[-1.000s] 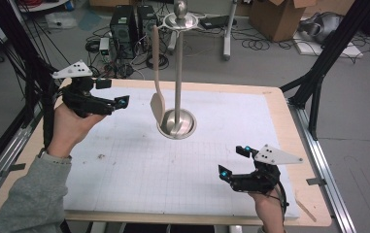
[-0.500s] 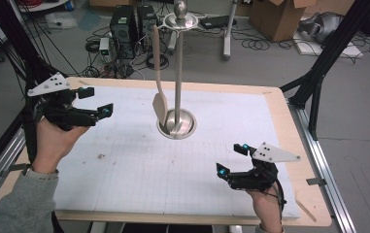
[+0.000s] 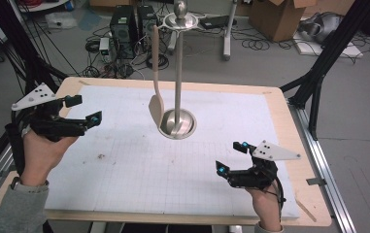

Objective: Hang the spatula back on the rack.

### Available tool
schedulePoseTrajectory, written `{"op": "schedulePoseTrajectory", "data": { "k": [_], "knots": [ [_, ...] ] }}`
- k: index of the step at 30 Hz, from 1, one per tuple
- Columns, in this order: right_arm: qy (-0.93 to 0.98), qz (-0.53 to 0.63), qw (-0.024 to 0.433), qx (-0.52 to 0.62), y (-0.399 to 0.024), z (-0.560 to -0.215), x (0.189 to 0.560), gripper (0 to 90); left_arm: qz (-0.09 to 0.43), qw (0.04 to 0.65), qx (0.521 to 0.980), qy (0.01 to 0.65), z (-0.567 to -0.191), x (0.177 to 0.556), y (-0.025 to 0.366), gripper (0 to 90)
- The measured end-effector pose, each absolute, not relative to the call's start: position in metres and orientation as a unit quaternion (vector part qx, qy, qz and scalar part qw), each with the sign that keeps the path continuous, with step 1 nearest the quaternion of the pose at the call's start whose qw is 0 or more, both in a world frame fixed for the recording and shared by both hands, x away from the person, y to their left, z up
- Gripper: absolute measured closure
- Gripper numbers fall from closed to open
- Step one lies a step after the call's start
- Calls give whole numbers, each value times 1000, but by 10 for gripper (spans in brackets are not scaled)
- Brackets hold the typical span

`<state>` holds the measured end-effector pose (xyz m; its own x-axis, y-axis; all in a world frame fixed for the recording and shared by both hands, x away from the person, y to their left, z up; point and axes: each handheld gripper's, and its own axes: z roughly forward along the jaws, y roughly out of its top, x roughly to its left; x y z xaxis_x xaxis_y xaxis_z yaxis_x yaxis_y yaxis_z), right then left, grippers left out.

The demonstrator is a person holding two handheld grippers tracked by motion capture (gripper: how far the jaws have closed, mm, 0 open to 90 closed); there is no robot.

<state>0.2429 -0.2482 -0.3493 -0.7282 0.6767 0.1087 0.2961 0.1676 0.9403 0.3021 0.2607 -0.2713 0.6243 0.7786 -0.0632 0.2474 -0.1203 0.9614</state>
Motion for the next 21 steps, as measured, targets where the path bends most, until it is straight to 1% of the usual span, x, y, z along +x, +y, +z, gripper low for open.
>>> {"op": "schedulePoseTrajectory", "data": {
  "k": [6,21],
  "knots": [
    [737,562,177,331,-250,-346,241,107,245,559,702,368,-276,292,270,80],
    [717,581,201,330,-251,-340,242,107,249,578,689,359,-291,256,283,80]
  ]
}}
